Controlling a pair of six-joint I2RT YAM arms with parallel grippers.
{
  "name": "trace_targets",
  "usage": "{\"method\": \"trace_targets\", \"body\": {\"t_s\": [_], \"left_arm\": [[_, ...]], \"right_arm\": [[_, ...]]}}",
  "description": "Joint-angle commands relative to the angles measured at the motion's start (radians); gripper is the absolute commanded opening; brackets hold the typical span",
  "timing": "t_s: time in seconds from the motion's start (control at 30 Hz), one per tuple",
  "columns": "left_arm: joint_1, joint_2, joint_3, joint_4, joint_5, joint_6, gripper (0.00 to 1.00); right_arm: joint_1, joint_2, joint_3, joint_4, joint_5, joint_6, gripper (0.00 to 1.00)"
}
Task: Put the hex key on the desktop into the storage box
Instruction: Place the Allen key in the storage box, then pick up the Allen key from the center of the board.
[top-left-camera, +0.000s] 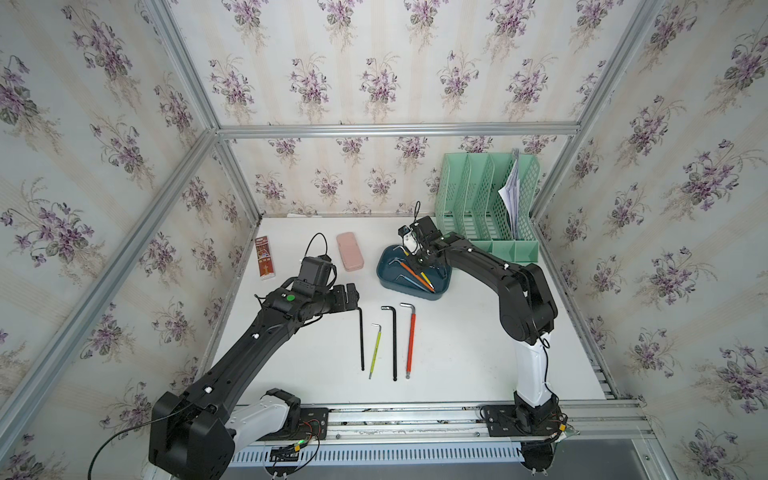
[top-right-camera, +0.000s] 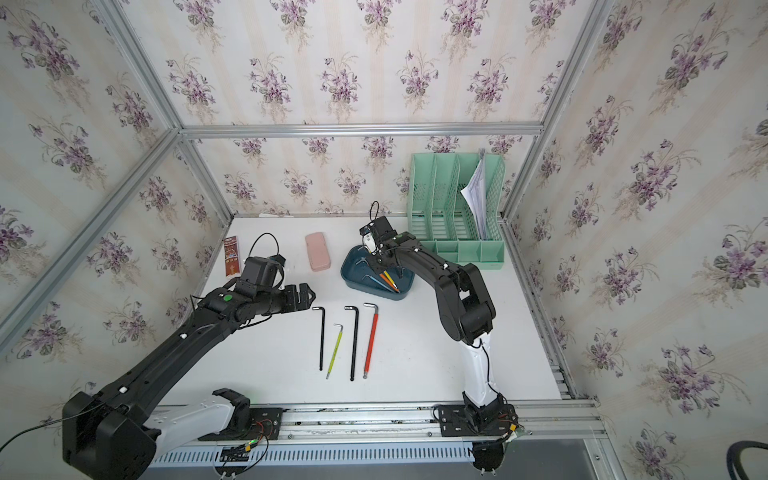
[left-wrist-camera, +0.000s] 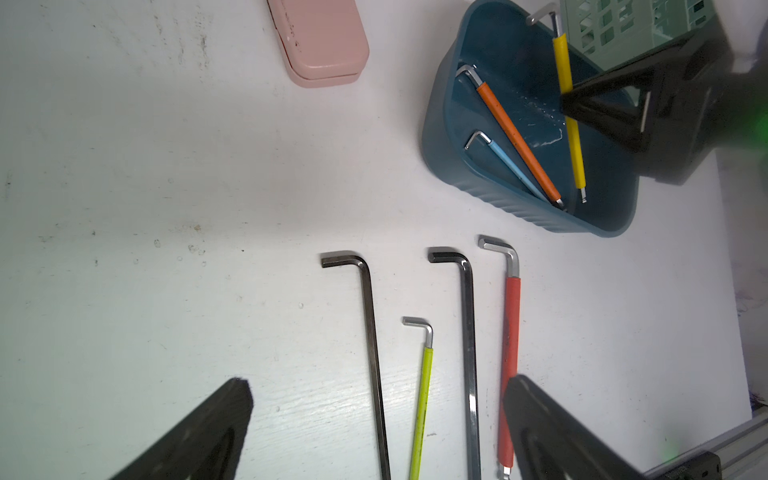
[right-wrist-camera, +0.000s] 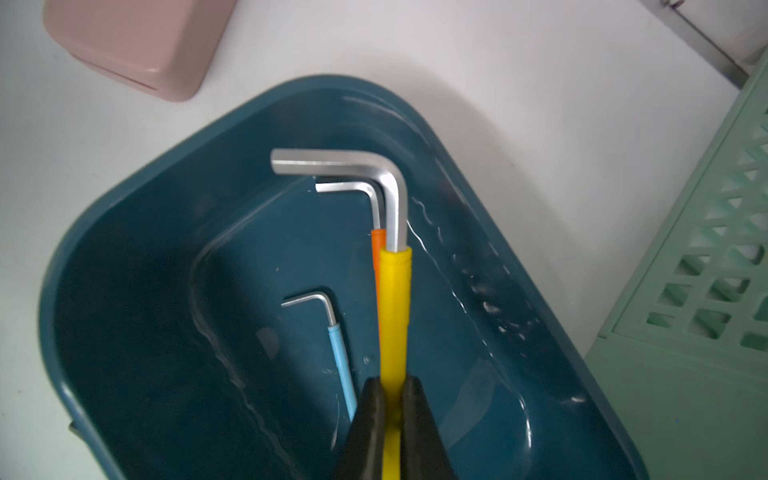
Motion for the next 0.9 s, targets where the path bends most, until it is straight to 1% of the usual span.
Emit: {"method": "trace_targets", "body": {"t_s": [0.0,0.13,0.33,0.5,0.57,0.67,0.7,0.77,0.83,0.87], "left_arm": [[0.000,-0.002,0.004,0.000,-0.017,-0.008,0.99],[0.001,0.020,0.030,0.009,0.009,-0.013,0.99],[0.000,0.061,0.057,0.036,0.057,-0.018,0.99],[0.000,0.119,0.135,0.005,0.089,0.012,0.99],[0.000,0.146,0.167,-0.011,0.099,0.025,0.99],[0.000,0.199,0.223,-0.030,0.118,0.062,0.99],[0.000,0.222,0.247,-0.040,0.120,0.074,0.99],[0.000,0.263,0.292,-0.061,0.123,0.090,0.99],[0.001,0.328,0.324,-0.068,0.129,0.092,0.99],[0.001,0.349,0.335,-0.066,0.137,0.096,0.99]], "right_arm": [[0.000,0.001,-0.012,-0.001,0.018,-0.001,0.00],[0.000,0.001,-0.039,0.009,0.032,0.025,0.01],[0.000,-0.012,-0.052,0.008,0.026,0.067,0.32],[-0.001,-0.077,-0.069,-0.004,0.010,0.113,0.42],[0.000,-0.119,-0.087,0.002,0.028,0.135,0.45],[0.000,-0.200,-0.121,0.004,0.066,0.192,0.46],[0.000,-0.231,-0.136,0.003,0.078,0.217,0.48],[-0.001,-0.294,-0.167,-0.011,0.099,0.292,0.49],[-0.001,-0.351,-0.193,-0.057,0.128,0.413,0.50],[0.000,-0.373,-0.207,-0.076,0.108,0.449,0.50]]}}
